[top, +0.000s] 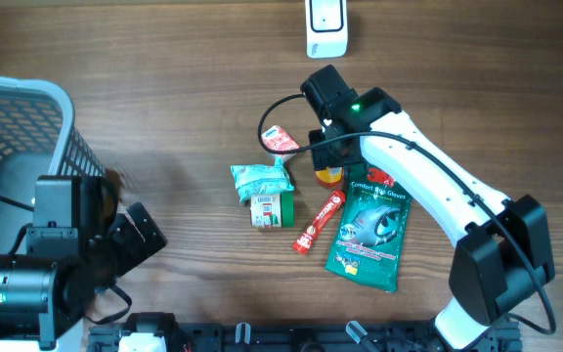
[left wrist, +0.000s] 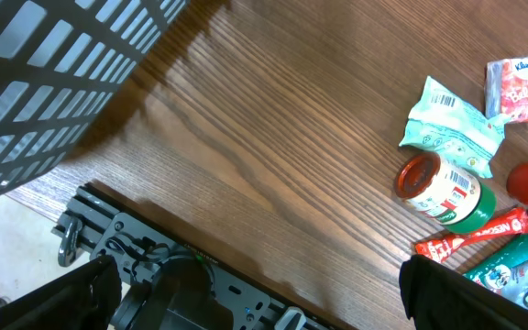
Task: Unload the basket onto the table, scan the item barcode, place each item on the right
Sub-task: 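Grasp the sriracha bottle by its red cap with the right gripper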
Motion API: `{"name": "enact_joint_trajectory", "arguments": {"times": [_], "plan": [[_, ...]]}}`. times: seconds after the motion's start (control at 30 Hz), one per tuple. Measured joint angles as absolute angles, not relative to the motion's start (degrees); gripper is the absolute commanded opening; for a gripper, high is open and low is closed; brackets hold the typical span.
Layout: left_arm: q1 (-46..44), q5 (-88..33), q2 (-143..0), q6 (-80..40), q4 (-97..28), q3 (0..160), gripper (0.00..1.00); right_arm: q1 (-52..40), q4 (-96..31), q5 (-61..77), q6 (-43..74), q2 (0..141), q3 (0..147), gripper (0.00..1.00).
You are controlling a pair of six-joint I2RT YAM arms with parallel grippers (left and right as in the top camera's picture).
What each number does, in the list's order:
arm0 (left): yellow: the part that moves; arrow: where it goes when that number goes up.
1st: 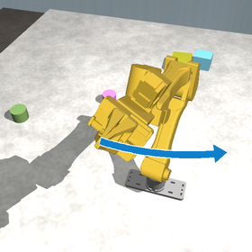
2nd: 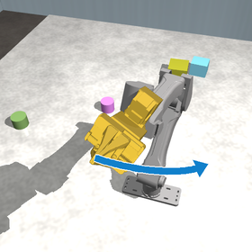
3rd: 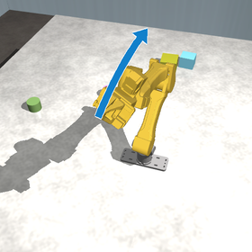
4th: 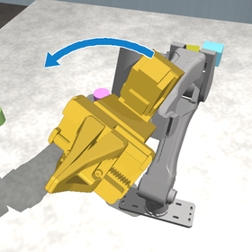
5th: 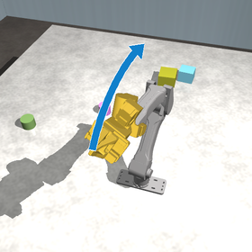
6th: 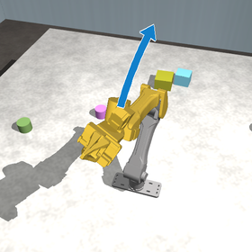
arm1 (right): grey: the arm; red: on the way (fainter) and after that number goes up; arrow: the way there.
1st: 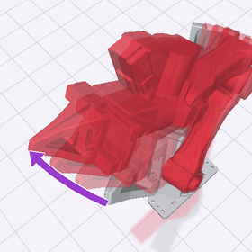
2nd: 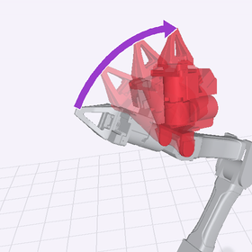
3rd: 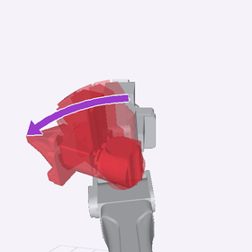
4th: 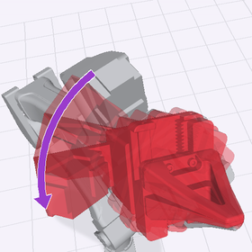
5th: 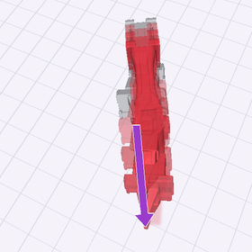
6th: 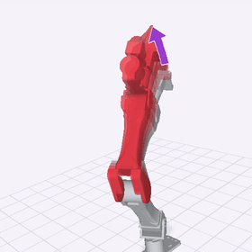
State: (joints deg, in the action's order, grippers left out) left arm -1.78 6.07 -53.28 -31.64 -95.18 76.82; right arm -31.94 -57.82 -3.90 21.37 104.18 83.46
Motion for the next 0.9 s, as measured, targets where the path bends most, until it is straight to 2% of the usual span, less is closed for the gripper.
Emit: {"name": "enact_joint_trajectory", "arguments": {"times": [0.17,0.33,0.37,0.4,0.47,0.6,0.7,0.8,0.83,0.9], "plan": [[-1.78,6.07,-53.28,-31.64,-95.18,76.82,1.00,-31.81,-60.95,-4.10,31.16,104.53,84.68,0.43],[-1.78,6.07,-53.28,-31.64,-95.18,76.82,1.00,-30.04,-63.79,-1.45,54.46,104.81,87.48,0.43],[-1.78,6.07,-53.28,-31.64,-95.18,76.82,1.00,-30.04,-63.68,-0.32,58.08,104.81,87.48,0.51],[-1.78,6.07,-53.28,-31.64,-95.18,76.82,1.00,-30.06,-63.66,0.51,60.29,104.81,87.48,0.75],[-1.78,6.07,-53.28,-31.64,-95.18,76.82,1.00,-30.06,-63.75,1.93,64.42,104.81,87.48,0.99],[-1.78,6.07,-53.28,-31.64,-95.18,76.82,1.00,-29.50,-64.03,4.08,66.13,103.37,87.83,1.00],[-1.78,6.07,-53.28,-31.64,-95.18,76.82,1.00,-26.57,-64.14,4.51,63.59,95.79,90.08,1.00],[-1.78,6.07,-53.28,-31.64,-95.15,76.82,1.00,-17.65,-67.18,8.21,62.43,87.96,92.03,1.00],[-1.78,6.07,-53.28,-31.64,-95.18,76.82,1.00,-11.94,-67.94,11.79,61.19,87.61,91.90,1.00],[-1.78,6.07,-53.30,-31.64,-95.15,76.82,1.00,-7.29,-67.07,17.19,59.40,89.38,90.63,1.00]]}}
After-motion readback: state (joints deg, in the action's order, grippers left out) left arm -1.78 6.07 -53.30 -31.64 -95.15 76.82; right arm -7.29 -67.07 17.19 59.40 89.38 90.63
